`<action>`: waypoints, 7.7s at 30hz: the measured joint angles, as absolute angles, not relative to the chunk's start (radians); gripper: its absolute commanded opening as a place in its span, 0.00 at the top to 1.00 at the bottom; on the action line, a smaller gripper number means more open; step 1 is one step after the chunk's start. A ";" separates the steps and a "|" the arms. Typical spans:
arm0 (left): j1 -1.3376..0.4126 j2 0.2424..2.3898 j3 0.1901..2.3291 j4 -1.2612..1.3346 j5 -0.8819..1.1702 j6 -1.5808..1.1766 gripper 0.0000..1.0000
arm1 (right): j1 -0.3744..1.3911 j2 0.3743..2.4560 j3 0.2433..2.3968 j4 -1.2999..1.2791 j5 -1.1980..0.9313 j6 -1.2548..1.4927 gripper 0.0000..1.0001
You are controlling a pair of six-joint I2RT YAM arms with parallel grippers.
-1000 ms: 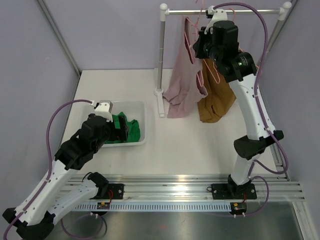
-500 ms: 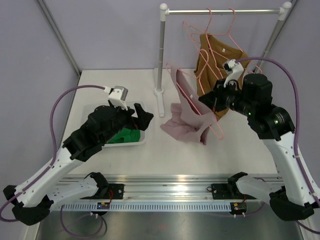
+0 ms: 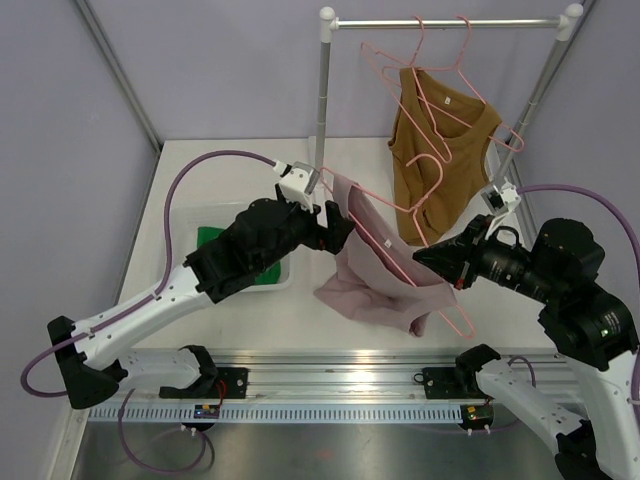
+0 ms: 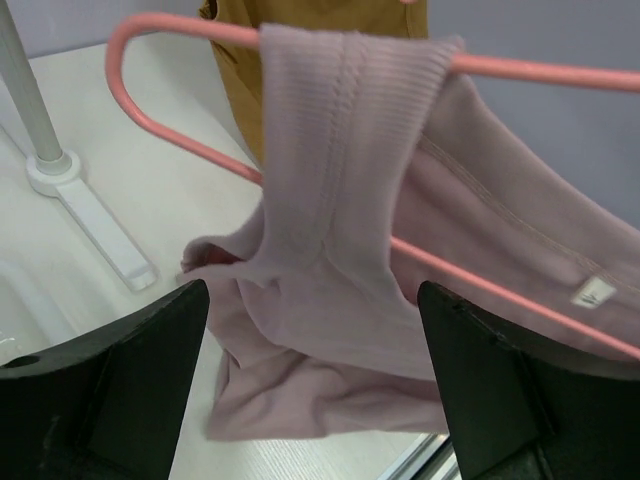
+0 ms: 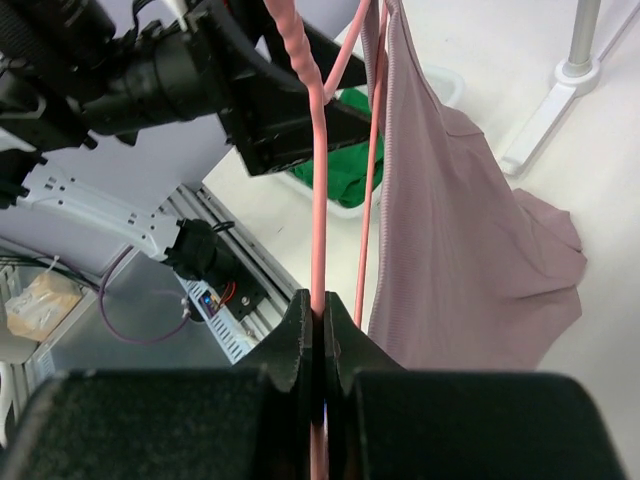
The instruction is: Remove the tank top from the hanger
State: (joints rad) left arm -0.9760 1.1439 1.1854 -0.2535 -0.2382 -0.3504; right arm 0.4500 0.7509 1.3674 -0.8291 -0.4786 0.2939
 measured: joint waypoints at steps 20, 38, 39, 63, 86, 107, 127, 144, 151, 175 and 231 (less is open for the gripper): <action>-0.982 1.203 1.192 -0.238 -0.422 -0.337 1.00 | 0.450 0.701 1.287 -0.888 -0.481 0.262 1.00; -0.826 1.072 1.148 -0.387 -0.389 -0.499 1.00 | 0.450 0.433 1.050 -0.673 -0.699 0.195 1.00; -0.825 1.058 1.132 -0.370 -0.343 -0.499 1.00 | 0.451 0.421 1.010 -0.611 -0.694 0.215 1.00; -1.033 1.014 0.948 -0.429 -0.144 -0.441 0.01 | 0.452 0.777 1.190 -0.007 -0.154 0.432 1.00; -1.033 0.743 1.063 -0.920 -0.475 -0.310 0.01 | 0.345 1.665 2.099 -0.672 -0.125 0.130 1.00; -0.920 0.773 1.018 -0.853 -0.340 -0.252 0.01 | 0.107 2.047 2.498 -0.822 -0.258 0.127 1.00; -0.897 0.870 1.024 -0.754 -0.299 -0.422 0.01 | 0.087 1.828 2.249 -0.843 -0.311 0.195 0.00; -1.193 1.588 1.089 -0.474 -0.251 -0.519 0.01 | 0.087 0.990 1.522 -0.704 -0.406 0.275 0.00; -1.201 1.811 1.116 -0.433 -0.222 -0.535 0.70 | 0.087 0.790 1.325 -0.631 -0.561 0.315 0.01; -0.996 1.299 1.398 -0.803 -0.489 -0.455 1.00 | 0.087 0.698 1.309 -0.639 -0.588 0.295 0.01; -0.318 1.328 1.379 -0.926 -0.089 -0.315 0.52 | 0.087 0.700 1.264 -0.615 -0.569 0.307 0.01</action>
